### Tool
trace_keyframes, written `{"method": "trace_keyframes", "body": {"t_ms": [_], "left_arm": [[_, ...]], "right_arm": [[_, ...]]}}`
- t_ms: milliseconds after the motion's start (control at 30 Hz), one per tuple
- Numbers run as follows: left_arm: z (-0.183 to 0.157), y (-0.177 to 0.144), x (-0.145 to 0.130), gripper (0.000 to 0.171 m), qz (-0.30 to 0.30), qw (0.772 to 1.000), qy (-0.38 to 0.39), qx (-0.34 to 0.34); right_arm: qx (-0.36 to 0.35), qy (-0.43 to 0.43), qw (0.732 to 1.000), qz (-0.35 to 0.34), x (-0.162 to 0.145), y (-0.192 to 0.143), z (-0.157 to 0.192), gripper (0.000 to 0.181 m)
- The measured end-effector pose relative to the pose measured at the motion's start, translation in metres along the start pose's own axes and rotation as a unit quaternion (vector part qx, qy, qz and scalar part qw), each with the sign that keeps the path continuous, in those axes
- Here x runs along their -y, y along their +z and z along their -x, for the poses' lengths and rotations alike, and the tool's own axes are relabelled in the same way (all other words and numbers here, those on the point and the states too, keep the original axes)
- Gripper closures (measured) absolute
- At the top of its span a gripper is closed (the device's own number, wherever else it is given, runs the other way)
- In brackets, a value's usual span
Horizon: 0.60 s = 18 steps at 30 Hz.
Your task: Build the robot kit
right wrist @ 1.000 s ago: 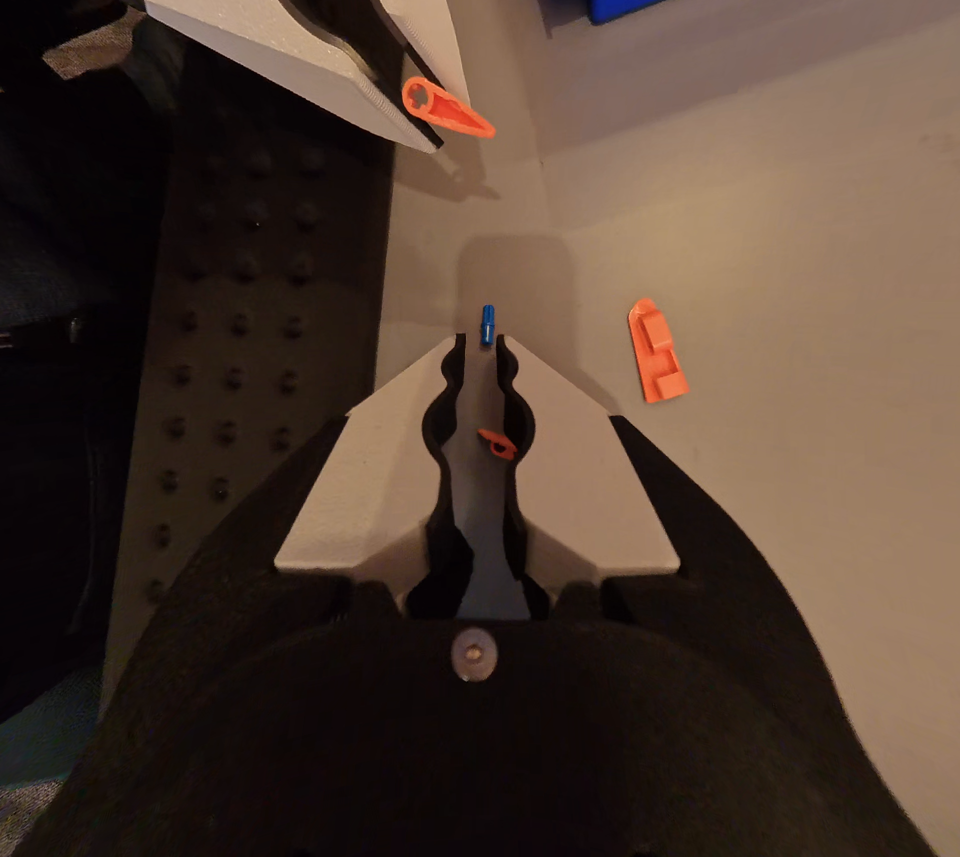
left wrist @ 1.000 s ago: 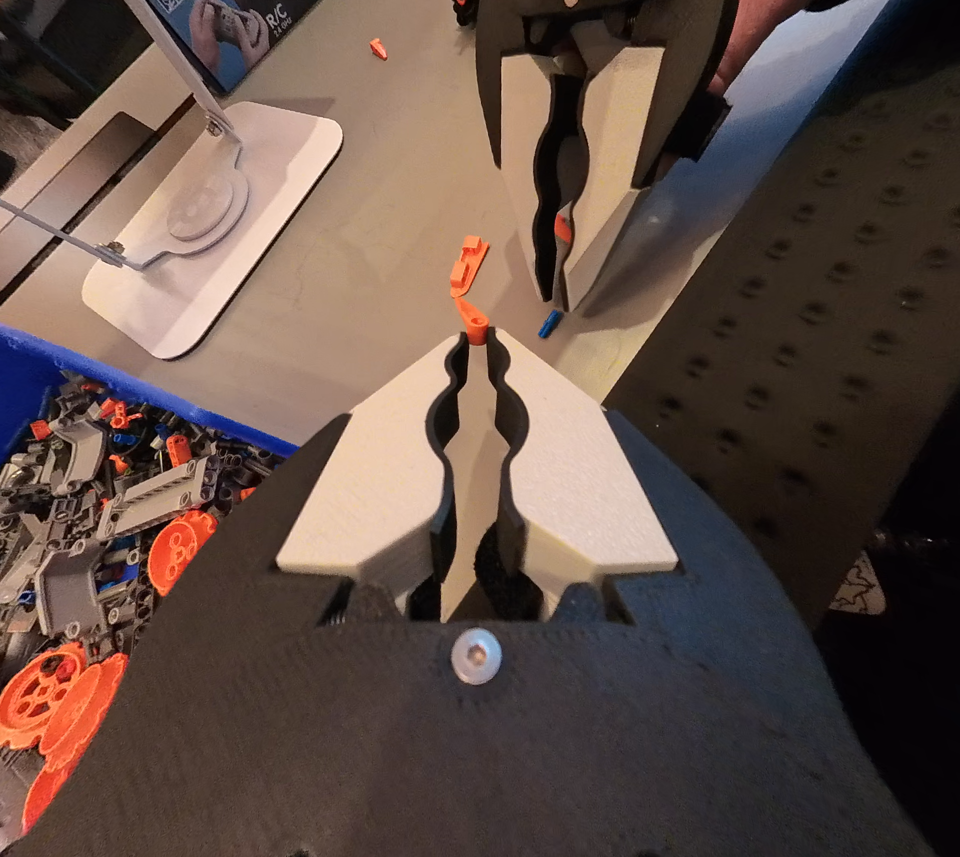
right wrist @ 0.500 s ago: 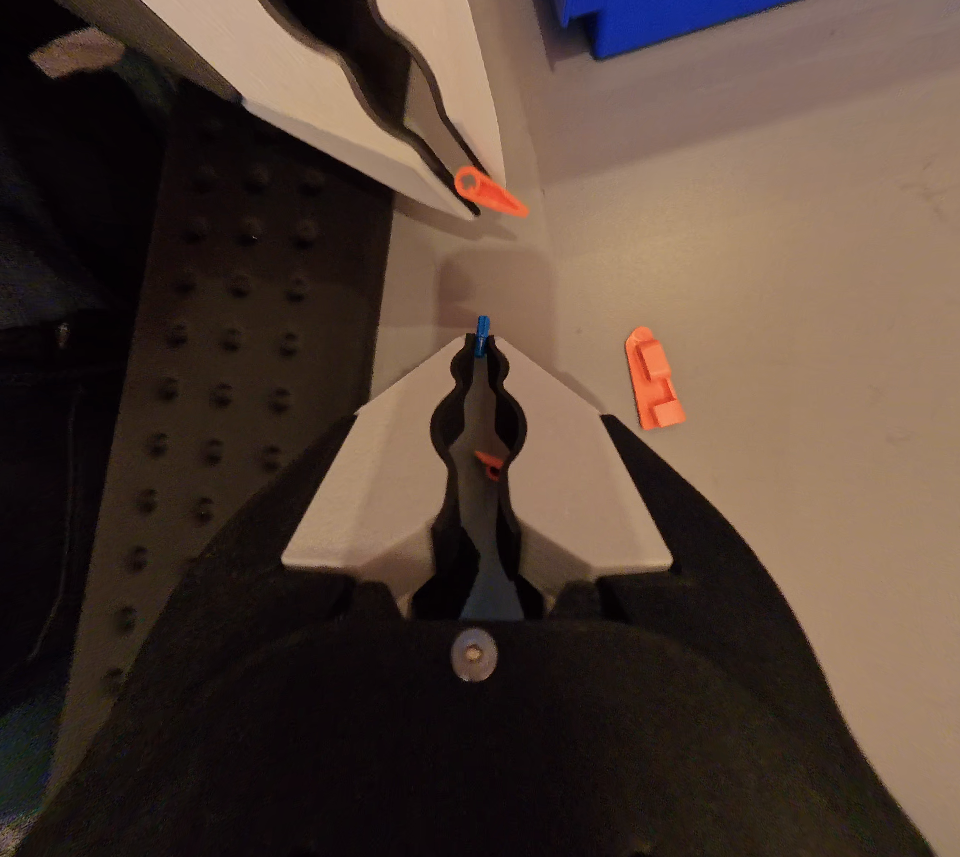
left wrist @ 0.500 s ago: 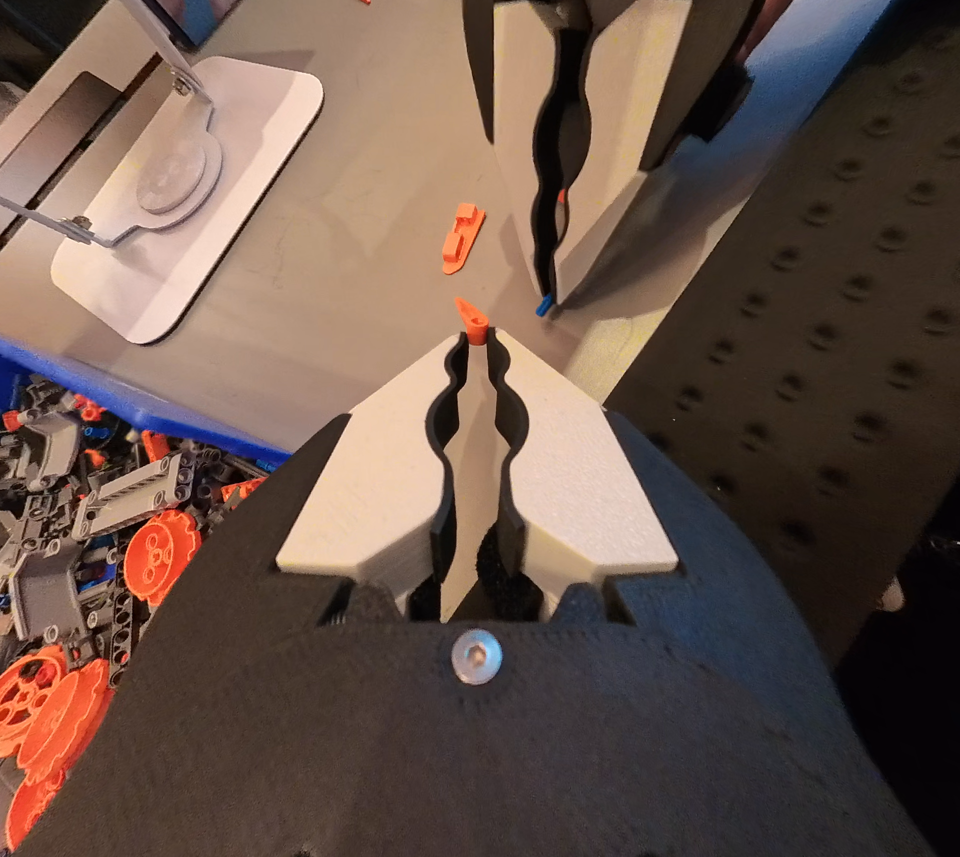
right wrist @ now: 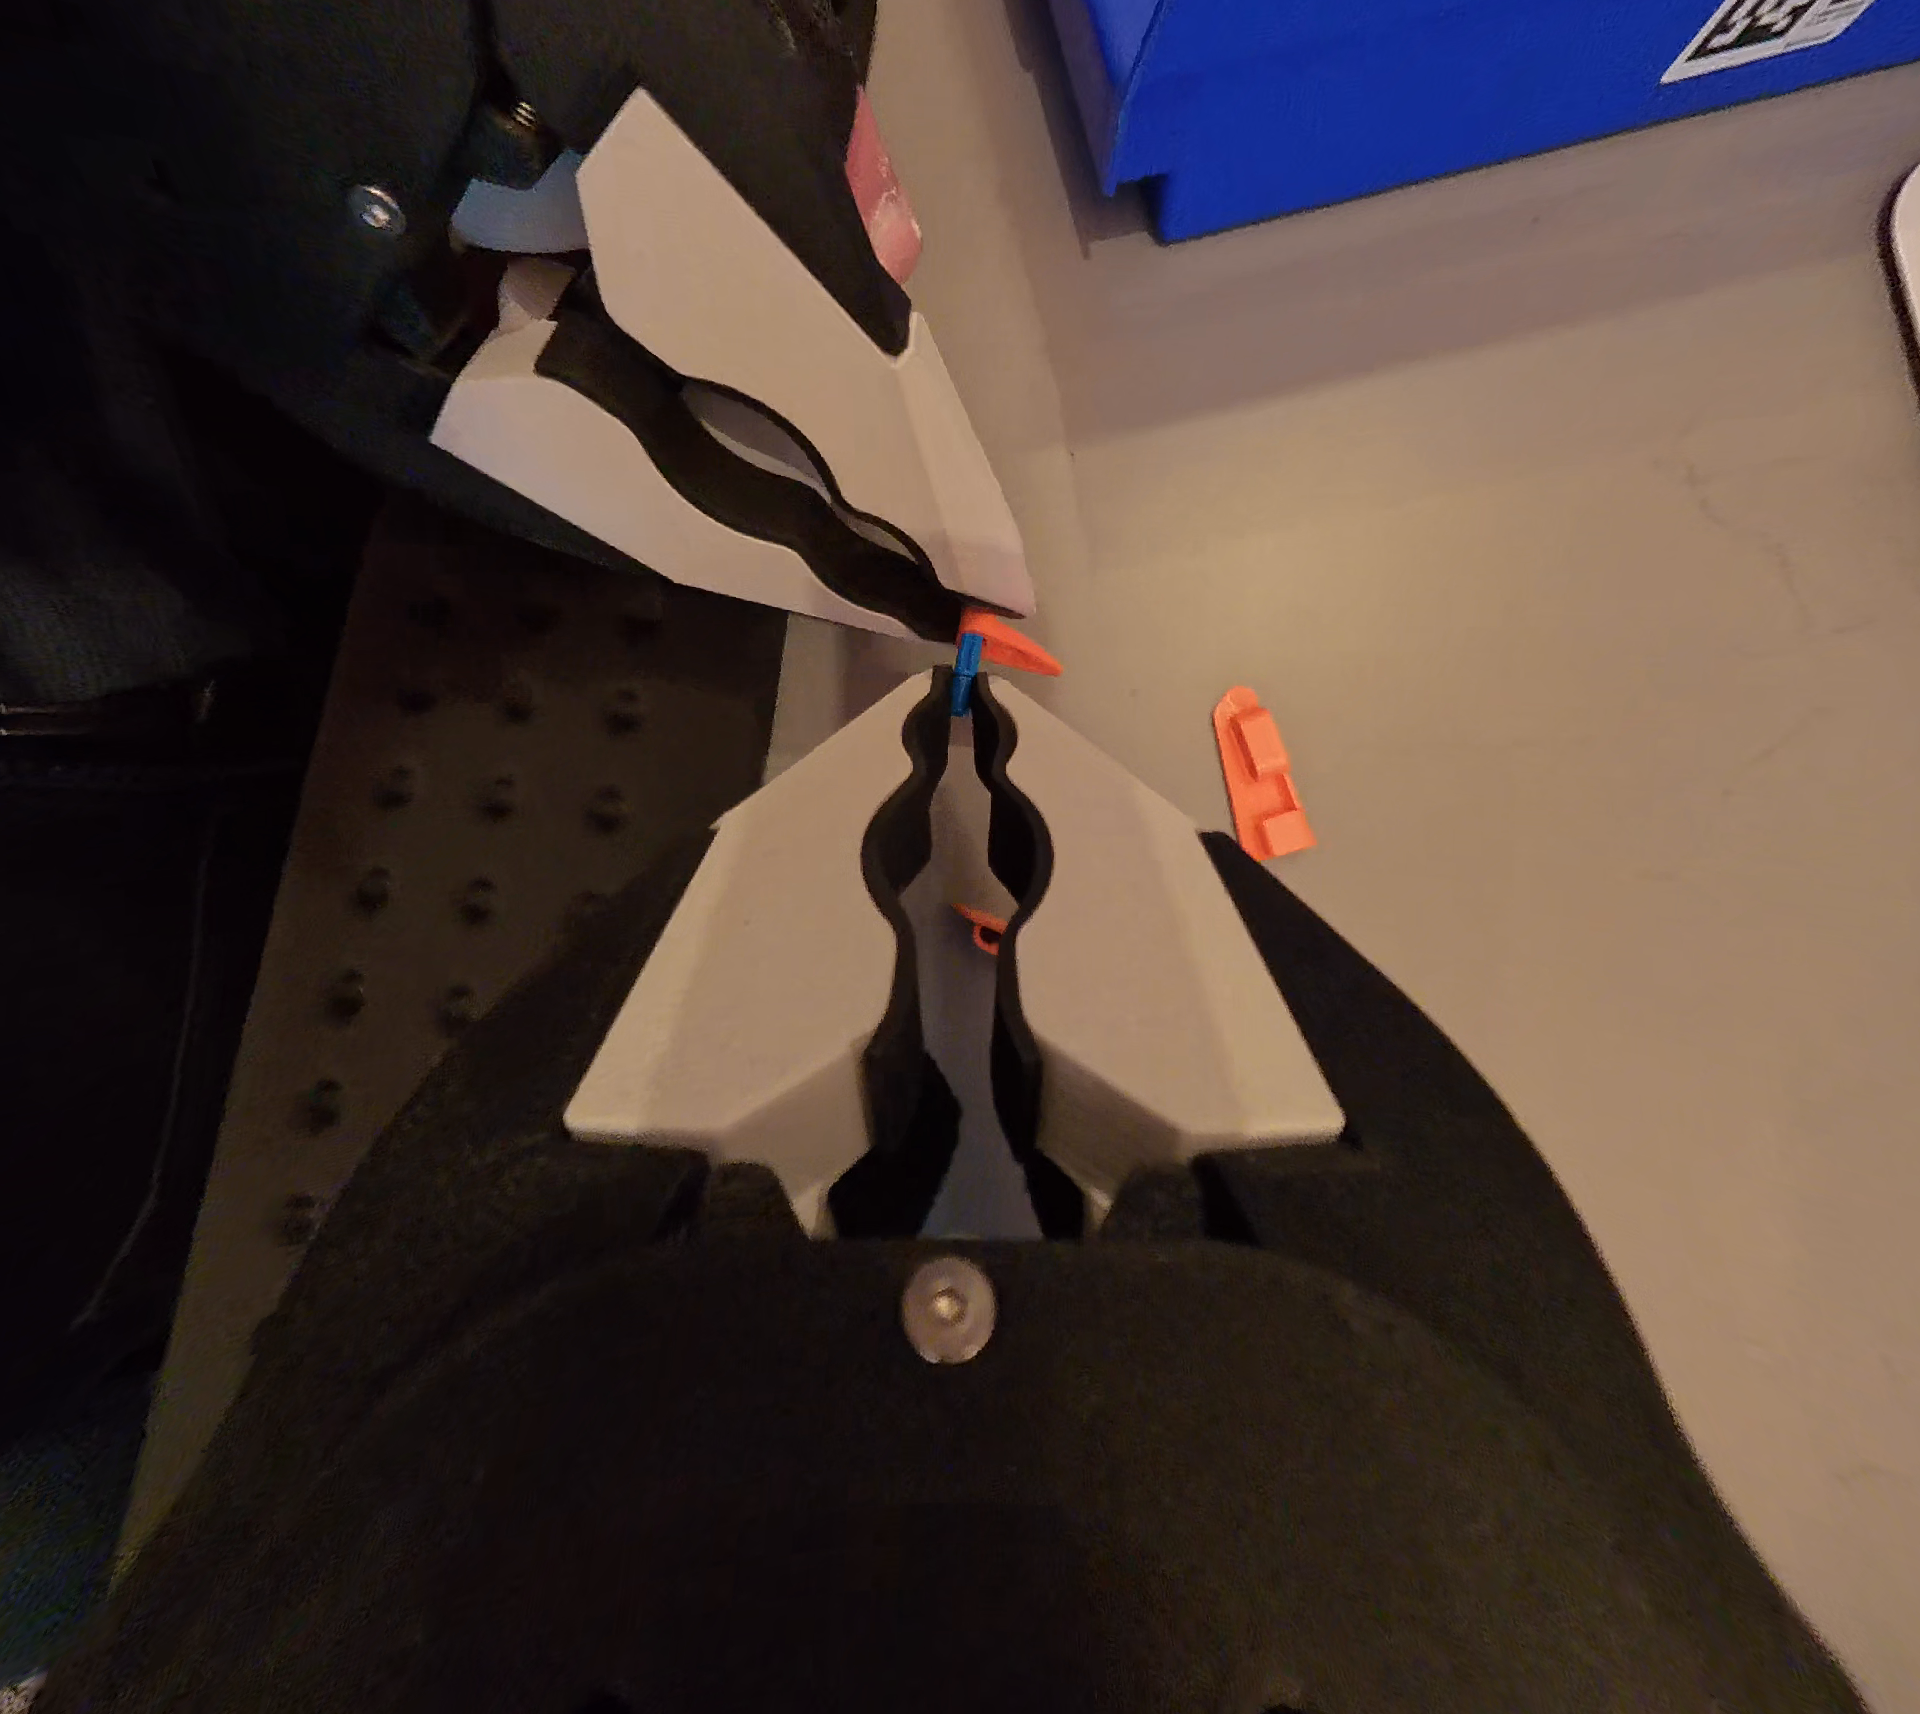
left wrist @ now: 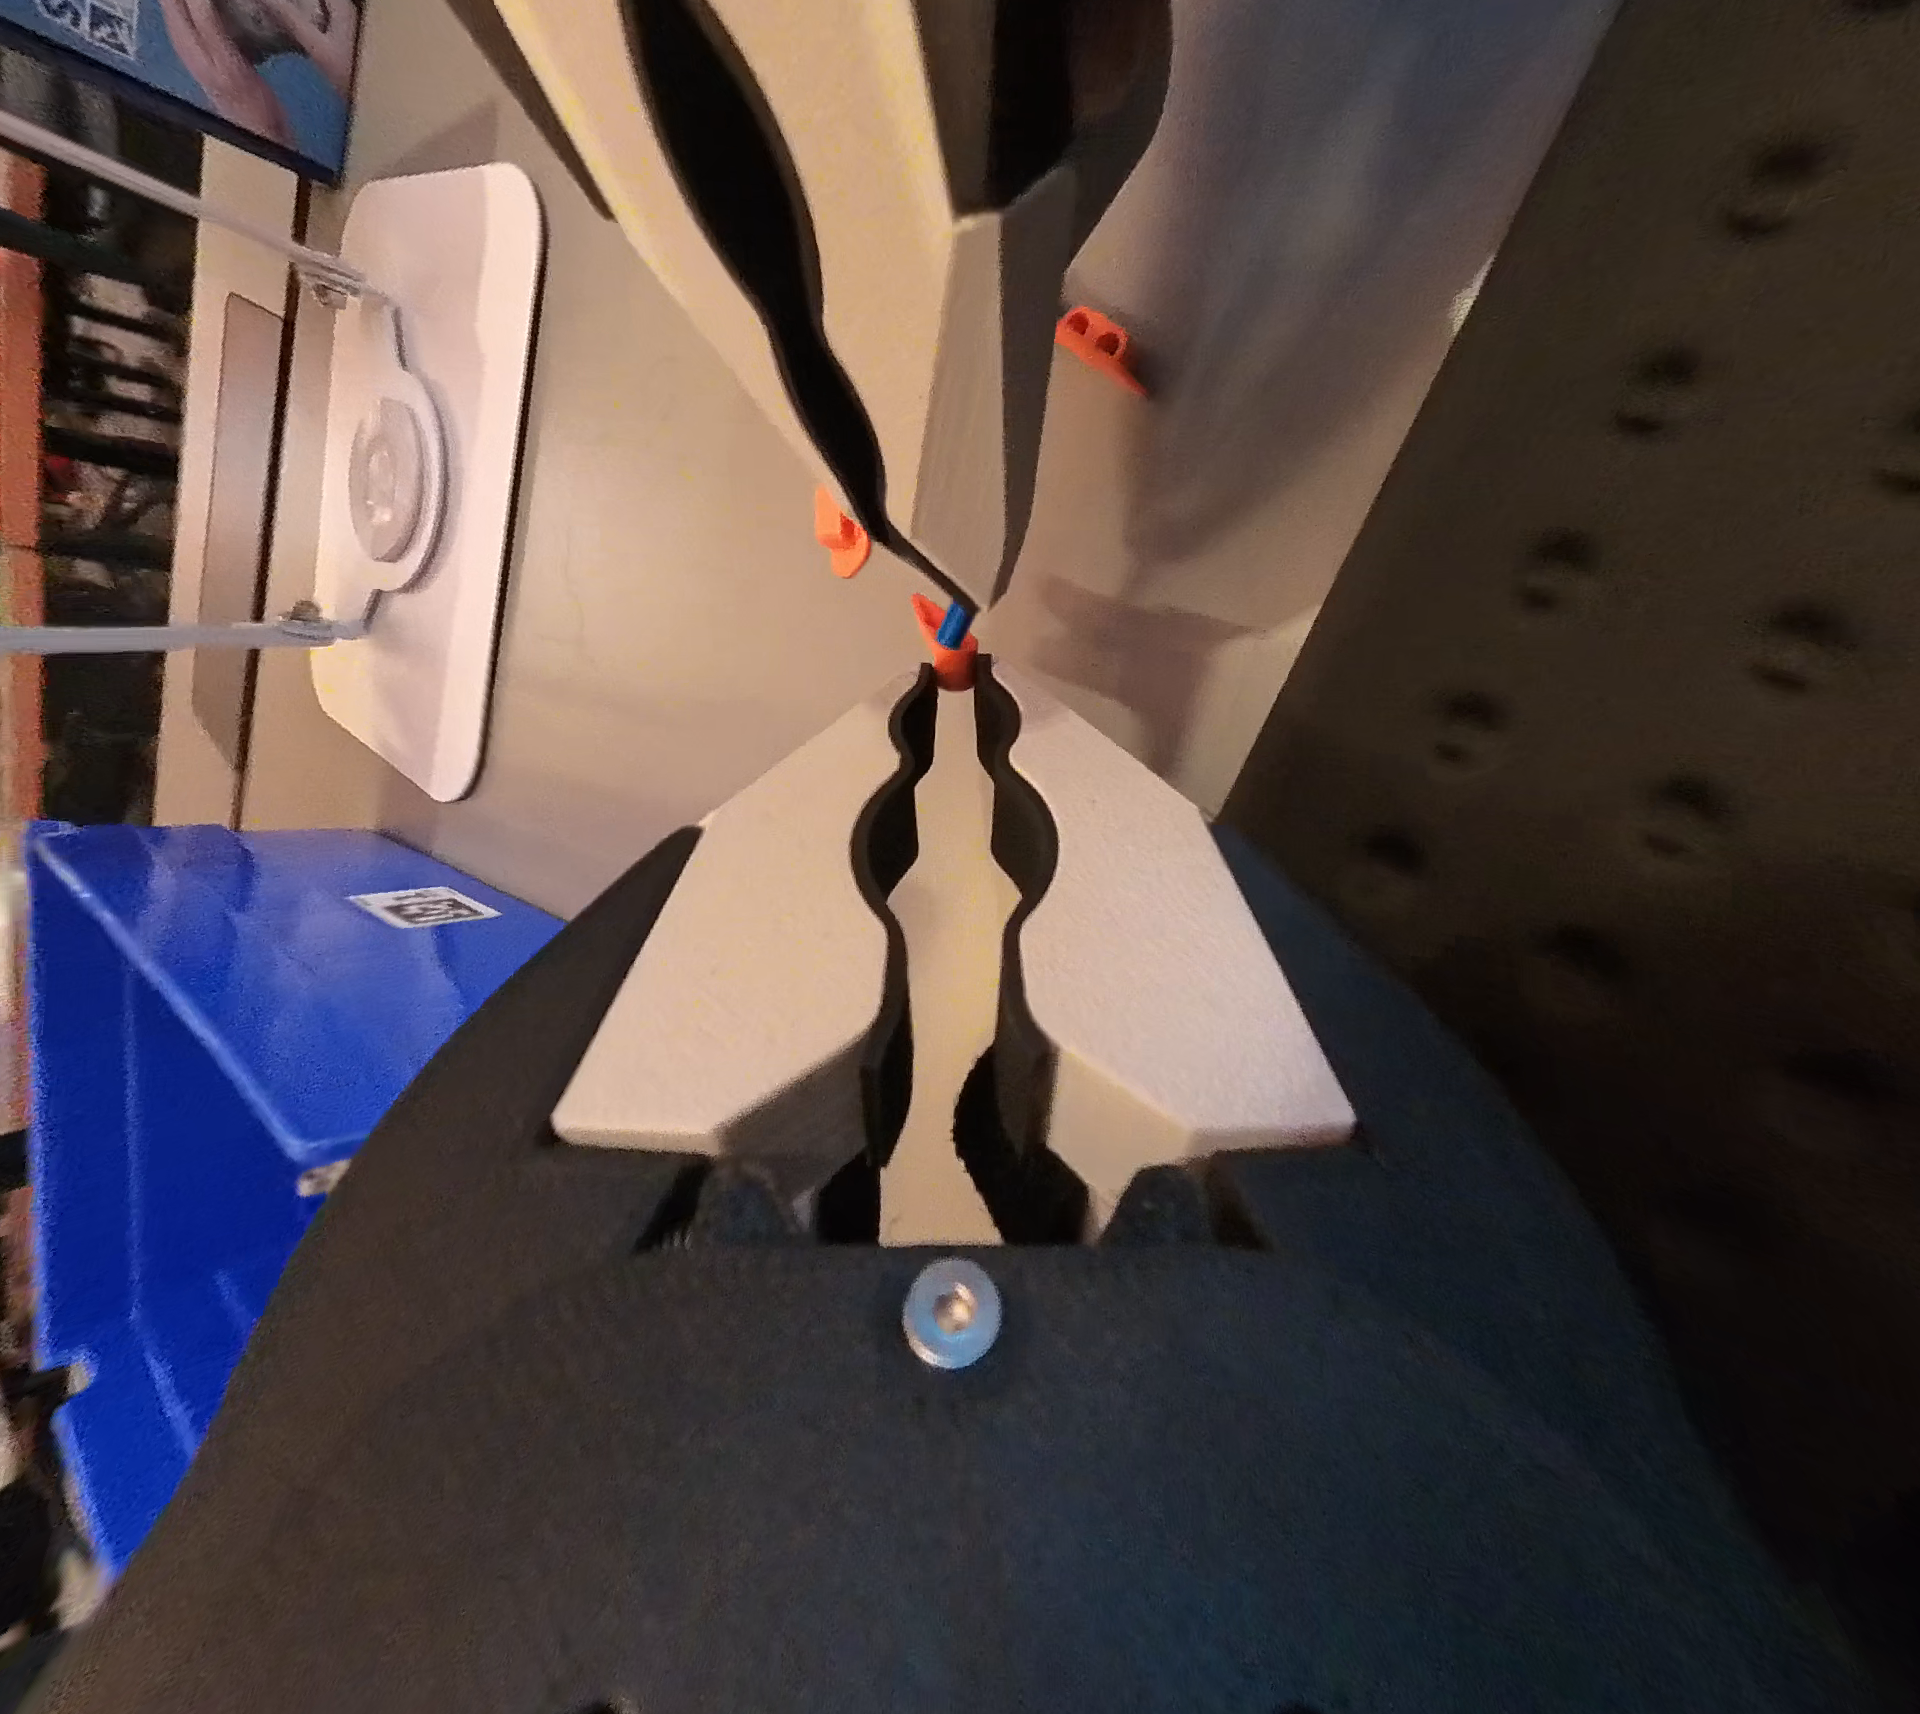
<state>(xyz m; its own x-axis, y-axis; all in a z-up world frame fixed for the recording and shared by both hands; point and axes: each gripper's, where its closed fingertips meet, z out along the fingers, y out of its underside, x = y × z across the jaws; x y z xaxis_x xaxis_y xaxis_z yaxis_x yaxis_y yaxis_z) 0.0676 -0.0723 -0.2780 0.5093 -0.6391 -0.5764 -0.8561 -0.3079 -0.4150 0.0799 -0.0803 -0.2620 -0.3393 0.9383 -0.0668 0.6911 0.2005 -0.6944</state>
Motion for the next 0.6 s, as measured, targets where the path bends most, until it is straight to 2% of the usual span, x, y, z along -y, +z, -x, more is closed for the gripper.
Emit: {"method": "trace_keyframes", "body": {"t_ms": [300,600], "left_arm": [[-0.002,0.006,0.001,0.166,0.031,0.997,0.069,0.027],[-0.011,0.012,0.000,0.167,0.072,0.984,0.160,0.032]], "right_arm": [[0.005,0.020,0.999,0.035,-0.010,0.004,-0.002,0.180],[0.031,0.040,0.995,0.090,-0.022,0.008,0.002,0.181]]}}
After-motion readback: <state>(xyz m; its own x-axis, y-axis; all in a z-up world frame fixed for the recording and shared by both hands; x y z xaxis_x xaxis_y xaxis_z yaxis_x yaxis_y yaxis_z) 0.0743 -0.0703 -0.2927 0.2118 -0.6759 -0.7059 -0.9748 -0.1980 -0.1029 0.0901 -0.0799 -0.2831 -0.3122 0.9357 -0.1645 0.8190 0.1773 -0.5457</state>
